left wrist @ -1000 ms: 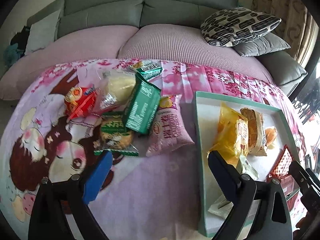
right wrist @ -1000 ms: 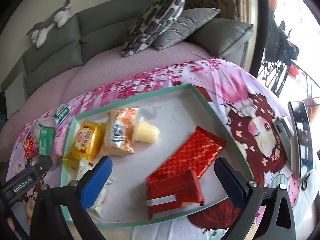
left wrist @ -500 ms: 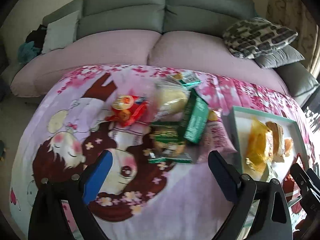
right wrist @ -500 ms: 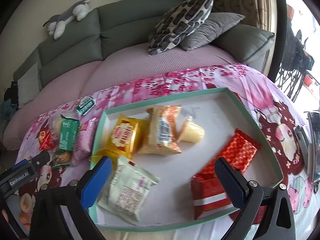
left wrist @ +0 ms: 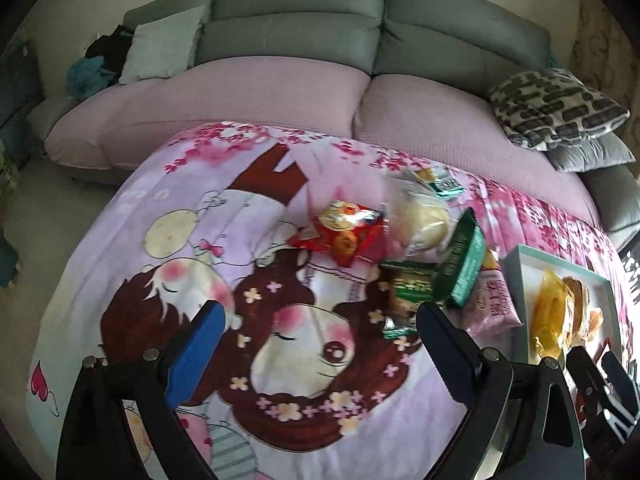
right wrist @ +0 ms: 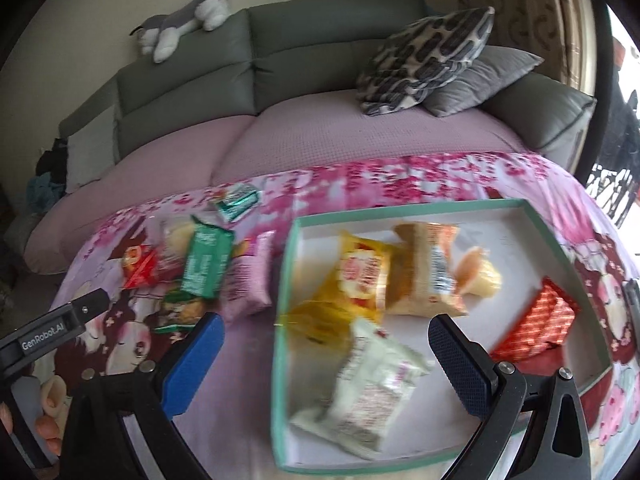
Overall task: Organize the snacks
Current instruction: 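Withdraw both open tools from the tray back to the snack pile, then grasp the red-and-yellow snack bag with the left tool while the right tool grasps the green packet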
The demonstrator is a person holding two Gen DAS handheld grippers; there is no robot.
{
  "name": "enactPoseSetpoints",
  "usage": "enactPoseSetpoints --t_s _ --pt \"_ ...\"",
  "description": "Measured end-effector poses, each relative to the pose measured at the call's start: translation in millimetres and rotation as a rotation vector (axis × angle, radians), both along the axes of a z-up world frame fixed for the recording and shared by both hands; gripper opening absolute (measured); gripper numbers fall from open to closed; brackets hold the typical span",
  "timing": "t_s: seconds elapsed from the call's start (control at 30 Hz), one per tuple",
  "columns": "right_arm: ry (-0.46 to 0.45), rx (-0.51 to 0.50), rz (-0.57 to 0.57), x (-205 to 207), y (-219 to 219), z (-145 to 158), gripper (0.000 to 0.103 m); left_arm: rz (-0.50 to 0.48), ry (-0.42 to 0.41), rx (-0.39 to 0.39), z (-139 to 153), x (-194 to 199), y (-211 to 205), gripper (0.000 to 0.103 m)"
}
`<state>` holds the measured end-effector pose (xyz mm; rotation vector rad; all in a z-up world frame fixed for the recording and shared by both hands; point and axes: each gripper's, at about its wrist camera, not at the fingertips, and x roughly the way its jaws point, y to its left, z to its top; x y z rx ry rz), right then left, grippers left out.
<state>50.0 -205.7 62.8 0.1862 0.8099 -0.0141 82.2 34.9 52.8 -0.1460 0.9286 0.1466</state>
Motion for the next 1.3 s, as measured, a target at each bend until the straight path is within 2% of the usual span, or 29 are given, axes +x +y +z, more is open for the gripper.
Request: enactPoseSetpoints --t_s 0.17,0.33,0.5,0.63,0.7,0.9,1.07,1.2,1.3 --pt "0.001 -0.024 0.053 8.1 26.0 -2.9 0.102 0.029 0.023 -0.012 -5.8 3.5 16.9 0.096" --pt "0.014 -0.036 0.081 12.4 40.3 -8.1 0.100 0.018 0.042 -0.026 -11.3 15.9 22.7 0.096" --pt "0.022 -0.007 0.098 28.0 47.9 -8.6 0.092 -0.013 0.052 -0.032 -10.4 36.7 22.7 0.096" --pt "0.027 0.005 0.127 41.3 55.3 -7.4 0.084 -0.067 0.048 0.025 -9.8 57.2 20.1 0.096" --pt "0.035 0.017 0.137 47.8 57.6 -7.7 0.082 -0.087 0.056 0.026 -12.2 66.0 21.6 0.096" --pt "0.049 0.099 0.155 75.0 59.9 -6.9 0.072 -0.170 0.090 -0.066 -28.0 95.7 23.1 0.096" --pt "0.079 0.123 0.185 102.8 67.4 -15.1 0.064 -0.210 0.099 -0.097 -38.9 112.1 23.0 0.092" --pt "0.108 0.138 0.188 119.4 69.1 -25.7 0.062 -0.235 0.104 -0.152 -47.2 121.0 24.9 0.088" --pt "0.127 0.150 0.189 128.2 68.7 -32.8 0.062 -0.248 0.106 -0.156 -52.1 124.3 23.1 0.083"
